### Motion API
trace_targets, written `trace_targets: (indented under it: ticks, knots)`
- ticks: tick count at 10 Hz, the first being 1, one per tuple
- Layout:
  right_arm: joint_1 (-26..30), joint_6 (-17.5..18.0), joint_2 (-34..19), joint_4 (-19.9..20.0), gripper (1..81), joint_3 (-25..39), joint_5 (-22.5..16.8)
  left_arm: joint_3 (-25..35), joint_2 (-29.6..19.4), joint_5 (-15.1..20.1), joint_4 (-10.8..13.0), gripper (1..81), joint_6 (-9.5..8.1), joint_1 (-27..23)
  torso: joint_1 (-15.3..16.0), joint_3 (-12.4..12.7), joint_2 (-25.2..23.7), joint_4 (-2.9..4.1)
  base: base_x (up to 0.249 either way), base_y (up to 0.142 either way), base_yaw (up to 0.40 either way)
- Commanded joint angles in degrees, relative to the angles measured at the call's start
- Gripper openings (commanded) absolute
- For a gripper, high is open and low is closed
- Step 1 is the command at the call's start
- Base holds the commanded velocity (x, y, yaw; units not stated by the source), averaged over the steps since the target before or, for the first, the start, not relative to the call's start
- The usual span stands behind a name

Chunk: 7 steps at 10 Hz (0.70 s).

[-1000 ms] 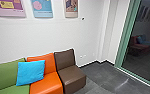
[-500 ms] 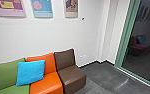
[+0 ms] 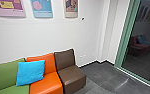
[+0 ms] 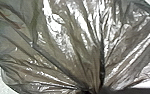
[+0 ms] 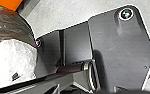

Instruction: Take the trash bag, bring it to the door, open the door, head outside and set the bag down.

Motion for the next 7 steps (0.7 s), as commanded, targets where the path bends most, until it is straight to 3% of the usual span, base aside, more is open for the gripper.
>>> trace_targets:
  ticks: [1,7]
  knots:
    - [2.25,-0.11,-0.07,-0.71,81.1,0.35,-2.64,-0.24,-0.35,3.37,-0.72,1.0,0.01,-3.99,0.0,0.0,0.0,0.0,0.0,0.0,-0.2]
    - [2.34,-0.37,1.08,-0.71,81.1,-1.67,-2.64,-0.24,-0.18,3.37,-0.63,1.0,0.01,-4.08,-0.02,0.02,0.0,0.0,0.0,0.0,-0.225]
